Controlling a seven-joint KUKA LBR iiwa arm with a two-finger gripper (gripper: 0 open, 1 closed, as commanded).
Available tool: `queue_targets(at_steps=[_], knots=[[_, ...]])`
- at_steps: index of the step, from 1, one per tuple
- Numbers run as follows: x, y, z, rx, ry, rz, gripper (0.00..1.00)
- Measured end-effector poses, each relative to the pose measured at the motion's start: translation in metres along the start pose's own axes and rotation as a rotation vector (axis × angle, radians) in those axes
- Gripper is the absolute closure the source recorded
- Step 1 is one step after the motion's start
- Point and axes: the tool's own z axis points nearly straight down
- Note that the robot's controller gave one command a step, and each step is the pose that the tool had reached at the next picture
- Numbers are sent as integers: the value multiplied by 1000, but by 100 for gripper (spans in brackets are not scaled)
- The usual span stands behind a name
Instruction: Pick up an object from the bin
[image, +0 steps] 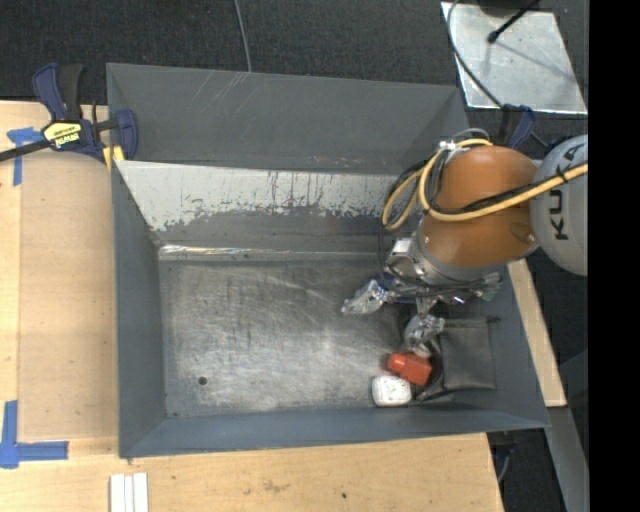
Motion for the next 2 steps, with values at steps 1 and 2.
queue_targets(at_steps=[1,2], knots=[[-24,-52,-24,4,-7,-85,0],[-16,-60,-20,5,-20,-172,0]])
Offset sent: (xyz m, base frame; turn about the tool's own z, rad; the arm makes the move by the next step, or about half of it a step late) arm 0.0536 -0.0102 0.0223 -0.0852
